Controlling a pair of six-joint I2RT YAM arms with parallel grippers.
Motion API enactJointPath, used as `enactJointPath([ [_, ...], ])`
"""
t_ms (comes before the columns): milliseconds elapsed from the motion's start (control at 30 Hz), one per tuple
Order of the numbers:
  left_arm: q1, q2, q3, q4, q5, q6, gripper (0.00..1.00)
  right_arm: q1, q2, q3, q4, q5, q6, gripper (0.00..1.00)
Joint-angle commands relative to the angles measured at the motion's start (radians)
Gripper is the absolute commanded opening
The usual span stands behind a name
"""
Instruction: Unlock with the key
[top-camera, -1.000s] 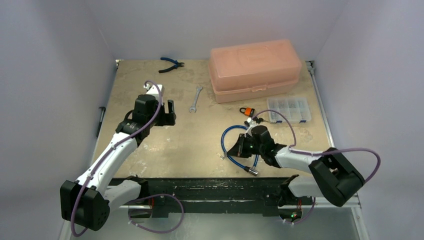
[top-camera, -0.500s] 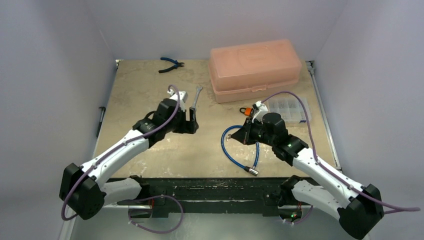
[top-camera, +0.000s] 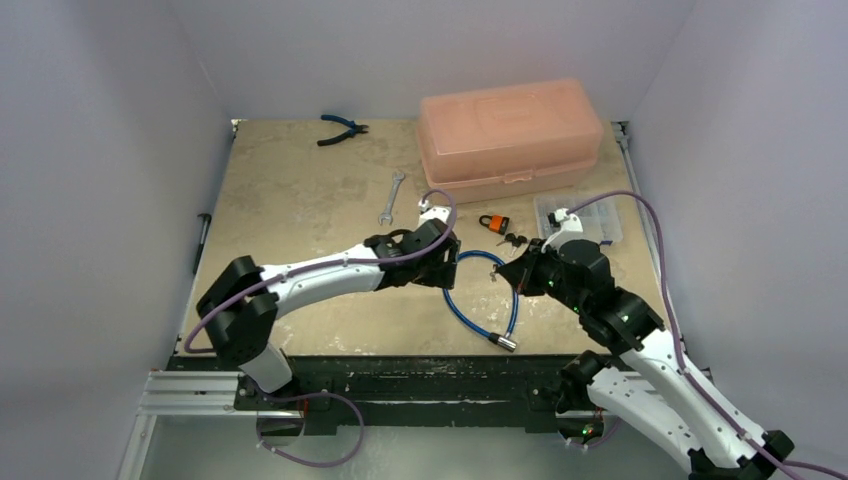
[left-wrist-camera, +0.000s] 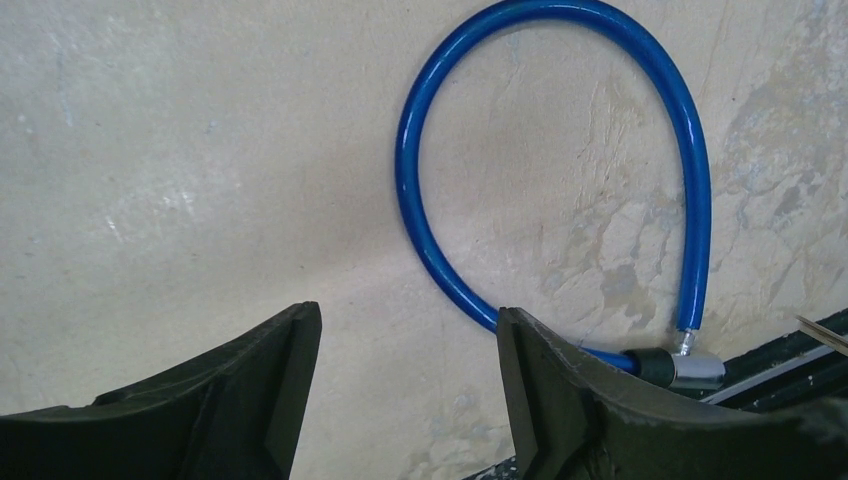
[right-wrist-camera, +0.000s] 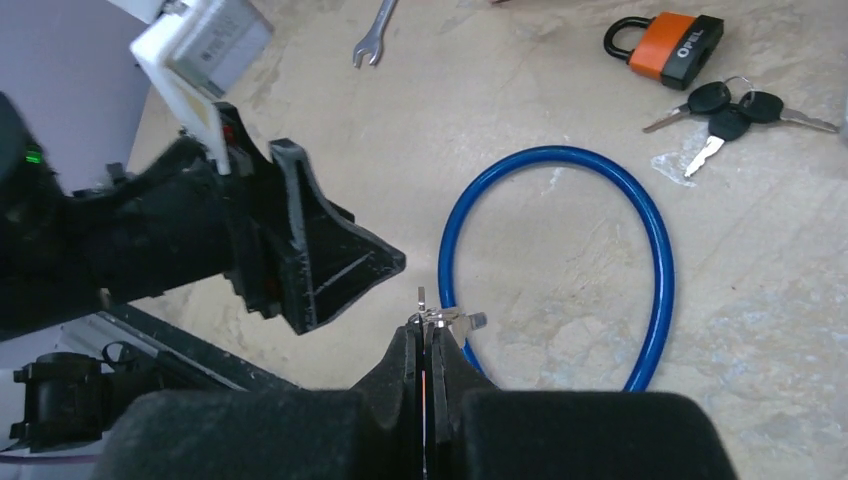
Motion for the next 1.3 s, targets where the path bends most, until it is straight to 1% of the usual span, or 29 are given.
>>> enactJointPath([
  [0,-0.062,0.095,0.113,-0.046,-0.089,-0.105,0.68,-0.005,-0.046,0.052,-0.07,0.104,0.02,0.0],
  [167,-0.12,0.211,0.216,-0.131,-0.153,-0.147,0.68,-0.005,-0.068,0.05,-0.074,0.098,0.026,0.0],
  [433,-0.143,0.308,0.264,-0.209,-0.215,-0.205,0.63,-0.005,-0.083,0.05,-0.075,0.085,0.023,0.0],
  [600,-0.146,0.343,0.262,-0.196,-0.221,-0.214,0.56,-0.005,-0.084,0.048,-0.073,0.075,0.02,0.0],
  [800,-0.146,0.387,0.288,-0.183,-0.235,-0.207,0.54,-0.005,-0.083,0.044,-0.069,0.069,0.018,0.0],
  [967,-0.146,0.437,0.312,-0.208,-0.259,-0.212,0.43,-0.005,-0.085,0.045,-0.07,0.069,0.016,0.0],
  [1033,-0.146,0.444,0.315,-0.214,-0.268,-0.217,0.34,-0.005,-0.087,0.044,-0.069,0.07,0.018,0.0],
  [1067,-0.146,0.445,0.315,-0.218,-0.274,-0.22,0.28,-0.005,-0.088,0.043,-0.068,0.07,0.018,0.0],
  [1167,-0.144,0.44,0.313,-0.232,-0.305,-0.235,0.04,-0.006,-0.083,0.044,-0.068,0.068,0.017,0.0],
  [1200,-0.144,0.436,0.313,-0.241,-0.318,-0.243,0.0,-0.005,-0.081,0.044,-0.069,0.066,0.015,0.0],
  [1267,-0.142,0.428,0.313,-0.262,-0.349,-0.257,0.0,-0.005,-0.078,0.045,-0.068,0.066,0.015,0.0],
])
